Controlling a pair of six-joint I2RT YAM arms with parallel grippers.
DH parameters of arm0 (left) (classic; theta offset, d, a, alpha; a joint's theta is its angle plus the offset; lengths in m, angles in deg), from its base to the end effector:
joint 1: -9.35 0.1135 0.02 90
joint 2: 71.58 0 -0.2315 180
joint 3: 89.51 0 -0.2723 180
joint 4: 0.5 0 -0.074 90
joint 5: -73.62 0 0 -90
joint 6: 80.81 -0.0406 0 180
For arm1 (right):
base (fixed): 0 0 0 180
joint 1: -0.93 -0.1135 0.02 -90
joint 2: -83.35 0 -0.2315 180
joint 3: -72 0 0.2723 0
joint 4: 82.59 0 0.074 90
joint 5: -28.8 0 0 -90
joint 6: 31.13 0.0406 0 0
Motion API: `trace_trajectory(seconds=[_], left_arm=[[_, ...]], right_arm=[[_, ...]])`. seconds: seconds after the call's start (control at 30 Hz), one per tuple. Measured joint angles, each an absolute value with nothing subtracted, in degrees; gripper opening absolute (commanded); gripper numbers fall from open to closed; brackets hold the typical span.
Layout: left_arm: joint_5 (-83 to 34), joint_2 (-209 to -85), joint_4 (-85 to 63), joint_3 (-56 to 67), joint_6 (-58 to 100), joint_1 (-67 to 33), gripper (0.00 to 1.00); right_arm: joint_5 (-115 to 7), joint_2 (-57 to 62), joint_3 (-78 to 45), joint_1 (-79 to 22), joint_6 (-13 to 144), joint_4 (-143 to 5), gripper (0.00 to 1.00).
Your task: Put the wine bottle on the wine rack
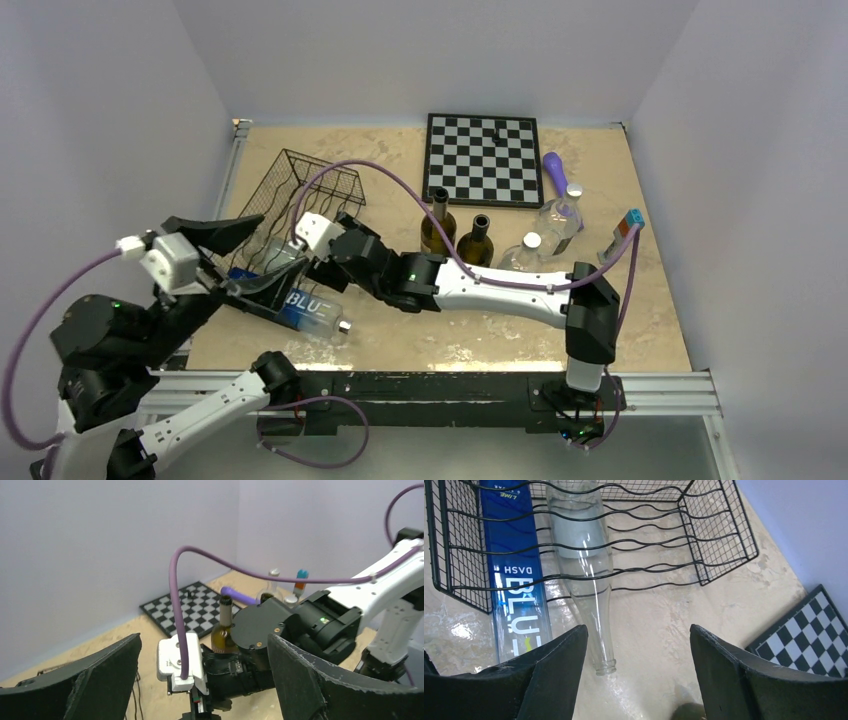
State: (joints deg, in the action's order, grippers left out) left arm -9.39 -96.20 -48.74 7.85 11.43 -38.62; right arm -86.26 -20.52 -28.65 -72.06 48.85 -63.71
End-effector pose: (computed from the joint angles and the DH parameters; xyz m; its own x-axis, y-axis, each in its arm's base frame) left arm 0.0481 -0.0460 0.4603 0.0880 -0.1555 -0.9839 0.6609 0.7481 -0.0592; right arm 0.1481 0.4253 0.2813 0.0224 -0.4657 -0.8847 -0.7591 0.5679 -0.3181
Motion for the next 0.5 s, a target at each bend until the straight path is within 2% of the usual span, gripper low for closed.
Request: trace_trajectory(seconds=[0.17, 0.27, 0.5], left_arm=[[-14.1, -96.4, -47.1, 3.3, 10.8, -38.6, 0.99], [-16.5, -96.4, -46.7, 3.6, 10.5, -38.6, 0.99], [-19.1, -96.6, -44.5, 5.5, 10.0, -38.6, 0.99]], right_arm=[[-87.4, -20.1, -34.9, -70.7, 48.7, -55.1, 0.79], [-88.2, -20.1, -40.7, -68.9, 48.8, -48.3, 0.84], [-89.2, -14.7, -48.5, -61.3, 50.4, -33.7, 0.87]])
